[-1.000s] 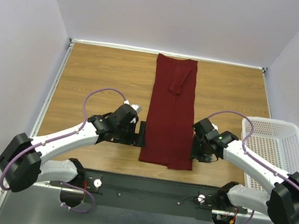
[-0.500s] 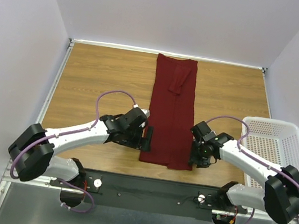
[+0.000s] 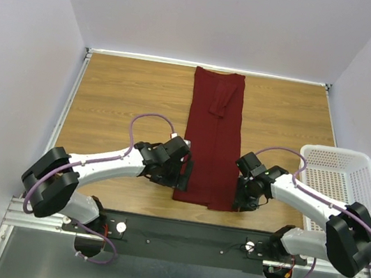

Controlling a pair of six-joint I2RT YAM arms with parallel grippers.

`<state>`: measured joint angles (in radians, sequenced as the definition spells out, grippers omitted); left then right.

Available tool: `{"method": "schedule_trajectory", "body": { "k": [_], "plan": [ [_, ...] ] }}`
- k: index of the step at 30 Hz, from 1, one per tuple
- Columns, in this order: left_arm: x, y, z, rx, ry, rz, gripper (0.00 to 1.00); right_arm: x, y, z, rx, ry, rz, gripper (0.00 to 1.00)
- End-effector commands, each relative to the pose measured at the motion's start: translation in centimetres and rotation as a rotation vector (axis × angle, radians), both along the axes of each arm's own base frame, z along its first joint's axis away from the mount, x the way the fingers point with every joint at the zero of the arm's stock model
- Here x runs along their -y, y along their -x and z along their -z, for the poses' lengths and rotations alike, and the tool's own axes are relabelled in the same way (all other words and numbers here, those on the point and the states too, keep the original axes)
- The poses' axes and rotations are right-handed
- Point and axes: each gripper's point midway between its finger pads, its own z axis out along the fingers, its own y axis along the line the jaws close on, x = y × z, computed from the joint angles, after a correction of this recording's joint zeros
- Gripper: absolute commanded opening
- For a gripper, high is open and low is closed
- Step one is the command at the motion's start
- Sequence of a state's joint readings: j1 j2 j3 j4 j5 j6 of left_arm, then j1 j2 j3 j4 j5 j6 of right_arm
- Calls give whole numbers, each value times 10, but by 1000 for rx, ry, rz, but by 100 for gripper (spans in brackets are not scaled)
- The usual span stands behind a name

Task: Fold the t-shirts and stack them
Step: Fold the tshirt

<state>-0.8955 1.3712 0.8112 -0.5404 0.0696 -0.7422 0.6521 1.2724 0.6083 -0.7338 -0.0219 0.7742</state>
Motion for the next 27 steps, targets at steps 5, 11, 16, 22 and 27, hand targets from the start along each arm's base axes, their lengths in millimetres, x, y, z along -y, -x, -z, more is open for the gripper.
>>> {"method": "schedule_trajectory", "body": {
  "k": [5,11,16,22,27],
  "plan": [
    [2,1,3,2,-77,0,89,2,11,19,-49,-8,18,34],
    [6,11,16,-37,-133,34,84,1,11,18,-40,-16,16,8],
    [4,11,21,-33,-188,31,72,-1,10,16,-31,-30,10,4],
    [1,8,26,-29,-222,22,59,-2,10,16,-28,-35,5,4],
    [1,9,35,-46,-241,32,58,-2,9,15,-25,-40,0,4]
  ]
}}
